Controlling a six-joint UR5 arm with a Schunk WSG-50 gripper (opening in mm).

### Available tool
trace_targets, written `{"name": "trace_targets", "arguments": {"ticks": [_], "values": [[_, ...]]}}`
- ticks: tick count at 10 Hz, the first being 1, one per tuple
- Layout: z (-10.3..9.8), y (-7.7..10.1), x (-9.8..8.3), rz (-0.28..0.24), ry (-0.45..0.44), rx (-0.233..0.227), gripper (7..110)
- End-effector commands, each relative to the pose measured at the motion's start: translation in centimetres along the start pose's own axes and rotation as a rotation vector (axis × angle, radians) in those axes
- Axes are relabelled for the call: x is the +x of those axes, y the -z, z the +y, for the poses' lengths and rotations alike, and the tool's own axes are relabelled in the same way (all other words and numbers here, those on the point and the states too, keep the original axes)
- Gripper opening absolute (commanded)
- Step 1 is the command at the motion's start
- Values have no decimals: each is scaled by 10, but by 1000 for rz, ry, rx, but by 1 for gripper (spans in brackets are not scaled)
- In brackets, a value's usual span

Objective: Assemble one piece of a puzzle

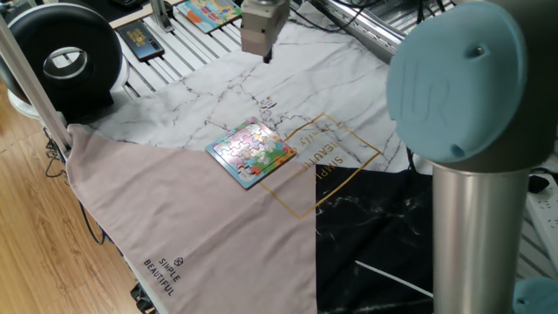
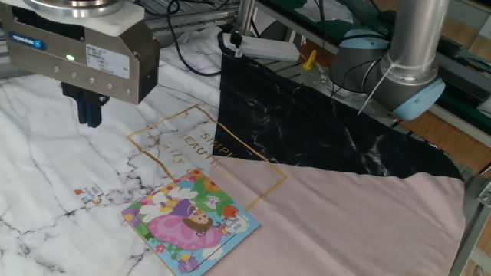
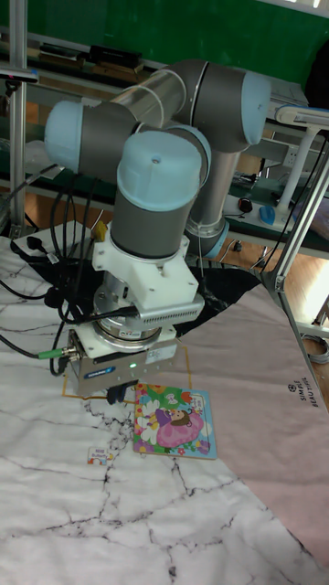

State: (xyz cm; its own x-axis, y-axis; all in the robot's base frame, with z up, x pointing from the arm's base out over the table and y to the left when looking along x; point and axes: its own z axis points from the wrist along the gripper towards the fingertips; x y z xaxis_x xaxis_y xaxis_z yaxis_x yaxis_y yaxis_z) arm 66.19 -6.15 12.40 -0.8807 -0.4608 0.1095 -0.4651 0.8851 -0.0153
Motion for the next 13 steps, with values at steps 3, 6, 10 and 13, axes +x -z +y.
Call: {"name": "trace_targets", "arguments": {"ticks": [3, 6, 10, 13], "values": [[8, 2, 17, 74, 40, -39, 7], [19, 2, -9, -34, 33, -79, 7], [4, -56, -38, -80, 79, -148, 7], [-25, -67, -58, -46, 122, -118, 7]]}}
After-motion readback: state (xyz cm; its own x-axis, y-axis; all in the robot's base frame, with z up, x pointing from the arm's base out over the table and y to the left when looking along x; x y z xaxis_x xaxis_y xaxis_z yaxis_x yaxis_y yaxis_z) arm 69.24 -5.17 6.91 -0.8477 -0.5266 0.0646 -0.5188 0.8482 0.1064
